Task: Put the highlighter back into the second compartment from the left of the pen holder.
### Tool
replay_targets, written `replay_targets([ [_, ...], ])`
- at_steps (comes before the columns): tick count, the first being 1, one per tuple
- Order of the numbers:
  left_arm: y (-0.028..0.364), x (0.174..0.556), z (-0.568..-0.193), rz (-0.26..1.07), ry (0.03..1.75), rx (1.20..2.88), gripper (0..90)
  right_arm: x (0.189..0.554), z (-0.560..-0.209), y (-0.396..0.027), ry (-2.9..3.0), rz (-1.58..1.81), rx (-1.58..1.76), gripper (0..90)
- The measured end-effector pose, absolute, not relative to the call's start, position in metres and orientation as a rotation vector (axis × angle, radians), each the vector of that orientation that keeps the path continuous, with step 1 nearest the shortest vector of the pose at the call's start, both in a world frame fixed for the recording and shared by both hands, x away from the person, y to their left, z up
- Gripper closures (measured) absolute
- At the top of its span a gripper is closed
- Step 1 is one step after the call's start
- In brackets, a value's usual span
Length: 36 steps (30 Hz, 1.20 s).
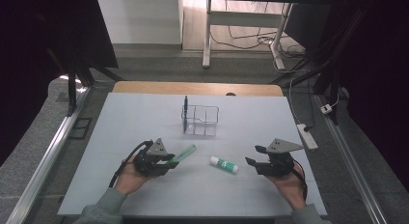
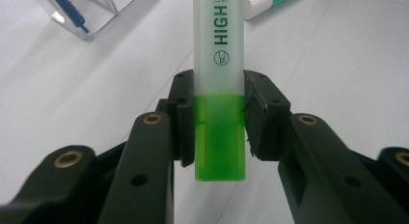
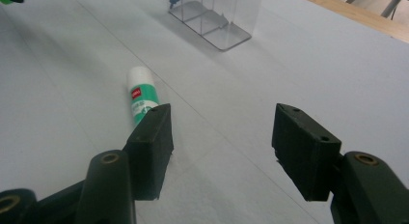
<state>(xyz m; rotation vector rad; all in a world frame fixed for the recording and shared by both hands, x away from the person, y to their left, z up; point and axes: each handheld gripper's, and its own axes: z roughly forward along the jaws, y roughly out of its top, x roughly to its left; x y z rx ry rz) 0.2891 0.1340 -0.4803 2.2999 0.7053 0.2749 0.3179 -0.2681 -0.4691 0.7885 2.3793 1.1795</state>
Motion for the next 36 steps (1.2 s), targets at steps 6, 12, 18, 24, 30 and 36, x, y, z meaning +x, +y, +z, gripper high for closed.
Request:
replay_targets([
  [6,0.125,0.292,-0.479,0.275,0.671,2.314,66.9,0.317,-0.467,-0.252,2.409,1.187,0.735,39.7],
  [12,0.119,0.292,-0.477,0.277,0.650,2.311,66.9,0.319,-0.469,-0.236,2.445,1.171,0.711,38.9],
  [18,0.116,0.294,-0.475,0.263,0.631,2.301,66.9,0.318,-0.470,-0.224,2.471,1.161,0.668,38.9],
  [24,0.114,0.293,-0.472,0.281,0.624,2.286,66.9,0.317,-0.470,-0.210,2.489,1.181,0.635,39.1],
  [30,0.111,0.294,-0.474,0.273,0.614,2.298,66.9,0.319,-0.474,-0.197,2.517,1.169,0.608,39.0],
  [36,0.107,0.294,-0.474,0.269,0.591,2.314,66.9,0.319,-0.473,-0.191,2.524,1.181,0.596,39.0],
])
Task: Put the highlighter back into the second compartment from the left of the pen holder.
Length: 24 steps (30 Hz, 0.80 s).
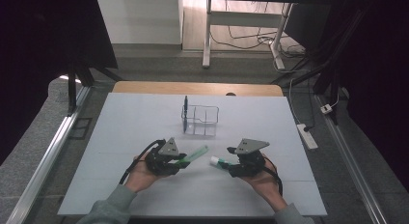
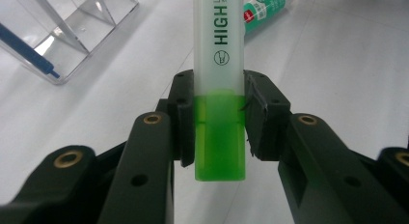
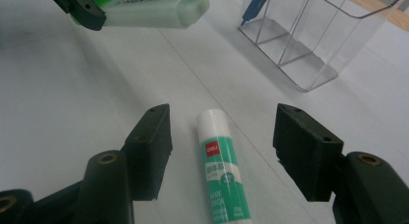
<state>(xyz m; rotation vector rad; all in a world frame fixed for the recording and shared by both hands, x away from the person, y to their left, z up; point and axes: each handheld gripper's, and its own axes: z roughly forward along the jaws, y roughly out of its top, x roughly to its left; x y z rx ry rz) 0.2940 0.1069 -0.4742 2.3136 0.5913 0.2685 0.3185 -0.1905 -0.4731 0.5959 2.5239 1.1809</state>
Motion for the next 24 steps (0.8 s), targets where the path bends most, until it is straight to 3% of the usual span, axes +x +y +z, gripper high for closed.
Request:
replay_targets([
  [24,0.087,0.294,-0.476,0.273,0.519,2.372,66.9,0.320,-0.466,-0.168,2.562,1.081,0.485,38.0],
])
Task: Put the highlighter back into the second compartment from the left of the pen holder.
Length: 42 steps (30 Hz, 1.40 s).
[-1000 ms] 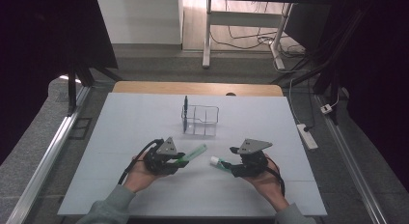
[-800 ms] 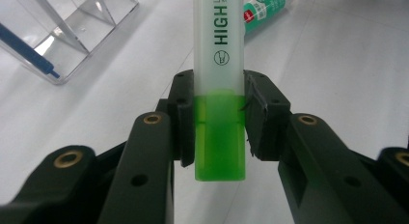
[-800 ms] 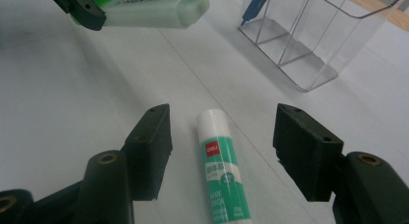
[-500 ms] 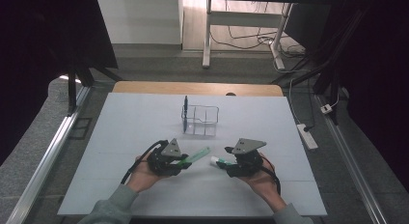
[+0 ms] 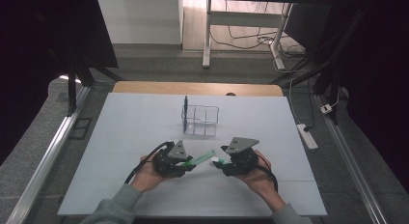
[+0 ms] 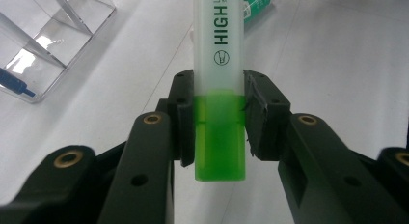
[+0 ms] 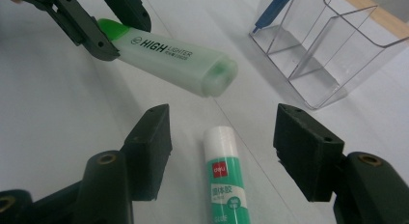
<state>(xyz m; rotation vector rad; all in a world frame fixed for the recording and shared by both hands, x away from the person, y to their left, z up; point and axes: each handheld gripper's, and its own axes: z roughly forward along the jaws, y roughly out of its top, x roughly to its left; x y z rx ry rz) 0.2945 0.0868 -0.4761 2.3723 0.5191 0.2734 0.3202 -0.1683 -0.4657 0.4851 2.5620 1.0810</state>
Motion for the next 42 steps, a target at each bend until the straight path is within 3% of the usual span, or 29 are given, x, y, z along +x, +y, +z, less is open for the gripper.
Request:
replay_targets([
  [17,0.071,0.294,-0.478,0.239,0.472,2.441,66.9,0.313,-0.461,-0.140,2.647,0.896,0.314,38.4],
  [42,0.070,0.290,-0.474,0.165,0.379,2.447,66.8,0.299,-0.474,-0.117,2.694,0.637,-0.075,56.6],
])
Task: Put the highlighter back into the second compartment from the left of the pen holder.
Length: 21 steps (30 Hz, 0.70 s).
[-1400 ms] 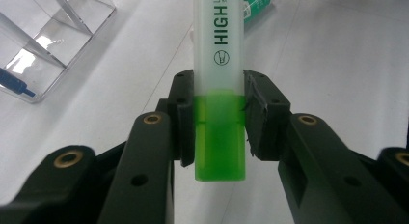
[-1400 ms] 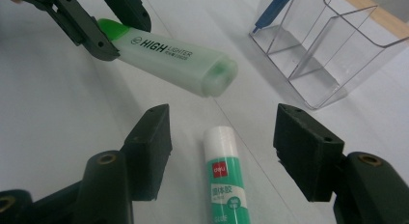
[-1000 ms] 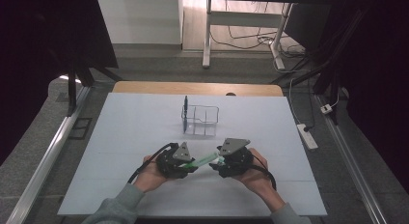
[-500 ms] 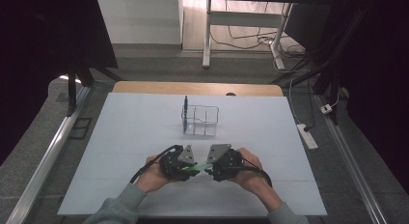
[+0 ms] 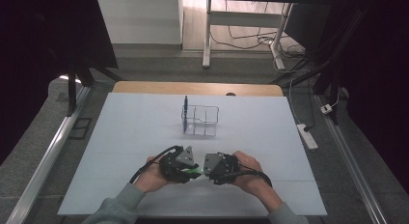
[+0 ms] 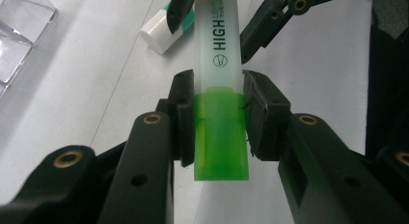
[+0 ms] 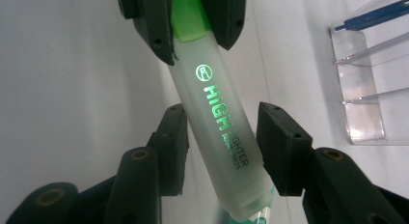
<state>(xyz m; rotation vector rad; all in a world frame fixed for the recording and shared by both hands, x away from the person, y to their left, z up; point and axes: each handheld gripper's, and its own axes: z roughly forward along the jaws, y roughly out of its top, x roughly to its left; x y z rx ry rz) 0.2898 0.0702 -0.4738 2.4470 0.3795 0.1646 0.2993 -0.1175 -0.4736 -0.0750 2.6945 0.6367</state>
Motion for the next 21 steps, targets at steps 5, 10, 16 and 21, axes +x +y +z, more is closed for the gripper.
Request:
replay_targets([
  [5,0.074,0.291,-0.472,0.138,0.370,2.430,66.5,0.299,-0.476,-0.118,2.709,0.657,-0.111,60.0],
  [10,0.079,0.292,-0.470,0.113,0.388,2.390,65.3,0.296,-0.476,-0.118,2.716,0.675,-0.145,64.4],
  [16,0.082,0.294,-0.470,0.113,0.436,2.362,63.3,0.295,-0.474,-0.118,2.711,0.696,-0.153,66.7],
  [21,0.086,0.295,-0.469,0.152,0.502,2.312,56.2,0.298,-0.471,-0.123,2.706,0.739,-0.105,67.5],
])
